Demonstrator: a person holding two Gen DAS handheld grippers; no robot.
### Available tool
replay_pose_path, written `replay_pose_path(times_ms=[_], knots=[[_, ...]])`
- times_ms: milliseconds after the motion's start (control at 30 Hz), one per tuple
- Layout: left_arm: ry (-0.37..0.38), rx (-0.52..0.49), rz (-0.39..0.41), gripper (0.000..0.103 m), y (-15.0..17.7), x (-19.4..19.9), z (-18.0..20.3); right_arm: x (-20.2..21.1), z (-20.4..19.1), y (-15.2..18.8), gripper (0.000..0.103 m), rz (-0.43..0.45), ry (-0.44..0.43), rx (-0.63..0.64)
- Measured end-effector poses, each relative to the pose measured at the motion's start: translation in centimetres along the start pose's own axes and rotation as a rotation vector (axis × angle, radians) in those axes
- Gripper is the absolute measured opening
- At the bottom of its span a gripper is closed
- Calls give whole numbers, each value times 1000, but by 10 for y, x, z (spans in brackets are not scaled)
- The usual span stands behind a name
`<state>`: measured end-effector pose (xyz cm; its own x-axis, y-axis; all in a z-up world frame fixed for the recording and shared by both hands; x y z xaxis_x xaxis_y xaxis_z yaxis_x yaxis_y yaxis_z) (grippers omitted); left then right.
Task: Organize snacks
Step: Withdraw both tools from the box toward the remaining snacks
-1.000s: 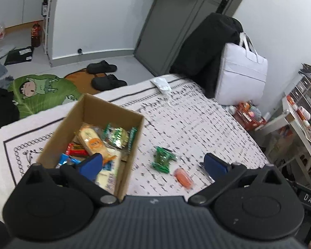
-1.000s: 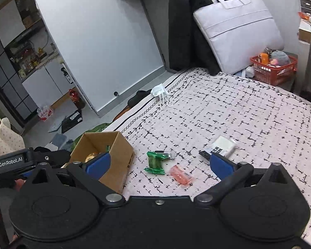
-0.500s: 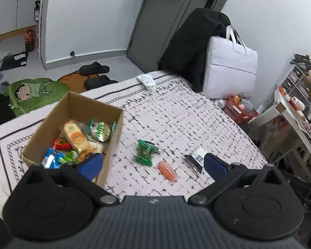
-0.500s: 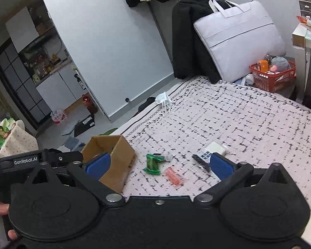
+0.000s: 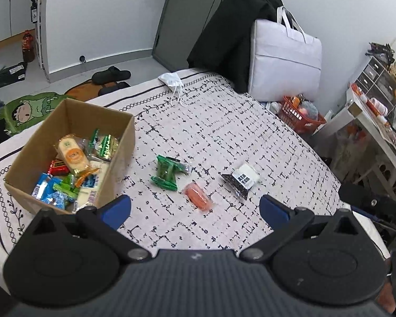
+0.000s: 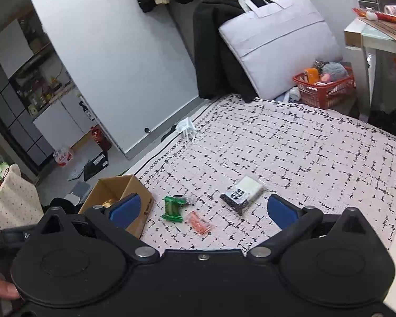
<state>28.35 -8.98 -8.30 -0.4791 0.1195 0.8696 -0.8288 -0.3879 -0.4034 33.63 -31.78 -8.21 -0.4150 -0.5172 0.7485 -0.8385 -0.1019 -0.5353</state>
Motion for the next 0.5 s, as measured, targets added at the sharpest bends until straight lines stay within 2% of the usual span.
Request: replay_pose_path(times_ms=[333,500], knots=[[17,-8,-23,103,-5,-28,17,-8,30,-4,103,10,52,-117],[21,0,-8,102,-11,-40,23,-19,46,-5,103,-1,72,-165]])
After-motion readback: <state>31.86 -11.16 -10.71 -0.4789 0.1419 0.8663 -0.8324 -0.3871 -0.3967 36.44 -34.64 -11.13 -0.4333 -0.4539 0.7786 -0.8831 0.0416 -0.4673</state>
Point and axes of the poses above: each gripper's, at about its wrist camera, not at the fingertips, and x roughly against the way its jaws point, z to its right, y to its underside, the point moved 5 cm from there along -x, roughly the way its jaws point, and after that the axes turned 14 degrees about -z, right-handed, at the moved point
